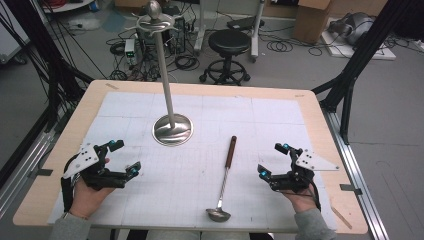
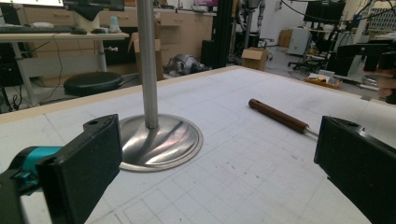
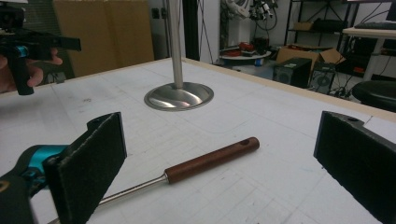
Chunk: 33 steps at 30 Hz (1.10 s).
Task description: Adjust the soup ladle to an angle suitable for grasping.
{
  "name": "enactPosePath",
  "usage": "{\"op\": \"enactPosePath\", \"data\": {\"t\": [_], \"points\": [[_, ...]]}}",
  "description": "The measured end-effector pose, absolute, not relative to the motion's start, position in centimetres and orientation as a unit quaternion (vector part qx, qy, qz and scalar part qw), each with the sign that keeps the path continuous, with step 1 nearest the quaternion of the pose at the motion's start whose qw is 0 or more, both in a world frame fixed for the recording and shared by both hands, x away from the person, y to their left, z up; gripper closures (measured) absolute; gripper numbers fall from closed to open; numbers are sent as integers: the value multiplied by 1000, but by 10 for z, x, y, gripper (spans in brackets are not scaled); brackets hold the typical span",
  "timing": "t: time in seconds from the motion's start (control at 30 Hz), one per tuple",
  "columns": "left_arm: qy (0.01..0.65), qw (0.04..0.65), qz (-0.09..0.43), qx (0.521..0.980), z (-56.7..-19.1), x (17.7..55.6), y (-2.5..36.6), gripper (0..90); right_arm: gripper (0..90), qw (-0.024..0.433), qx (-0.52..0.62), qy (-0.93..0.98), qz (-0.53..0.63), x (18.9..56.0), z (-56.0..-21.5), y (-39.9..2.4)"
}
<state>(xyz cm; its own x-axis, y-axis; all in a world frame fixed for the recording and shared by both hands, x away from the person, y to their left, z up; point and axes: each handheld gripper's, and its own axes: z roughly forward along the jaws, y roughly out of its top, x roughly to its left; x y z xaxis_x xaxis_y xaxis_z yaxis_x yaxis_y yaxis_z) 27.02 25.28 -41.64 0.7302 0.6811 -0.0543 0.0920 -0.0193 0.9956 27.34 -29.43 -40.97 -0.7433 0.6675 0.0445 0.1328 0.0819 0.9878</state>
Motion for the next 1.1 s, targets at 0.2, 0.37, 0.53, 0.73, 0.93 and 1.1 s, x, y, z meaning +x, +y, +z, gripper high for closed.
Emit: {"op": "enactPosePath", "data": {"t": [0.2,0.37,0.53,0.73,0.93,1.1], "points": [[285,638,231,677,-416,270,253,17,14,217,283,703,615,273,-410,-294],[286,636,231,678,-417,270,253,17,19,211,280,710,610,273,-410,-292],[287,636,231,678,-417,270,252,17,140,198,271,719,609,274,-410,-291],[287,635,230,679,-417,270,252,17,329,185,251,728,610,273,-409,-289],[287,634,231,680,-417,271,252,17,557,163,245,733,613,272,-407,-287],[288,632,231,681,-417,271,252,17,758,161,230,739,612,273,-406,-285]]}}
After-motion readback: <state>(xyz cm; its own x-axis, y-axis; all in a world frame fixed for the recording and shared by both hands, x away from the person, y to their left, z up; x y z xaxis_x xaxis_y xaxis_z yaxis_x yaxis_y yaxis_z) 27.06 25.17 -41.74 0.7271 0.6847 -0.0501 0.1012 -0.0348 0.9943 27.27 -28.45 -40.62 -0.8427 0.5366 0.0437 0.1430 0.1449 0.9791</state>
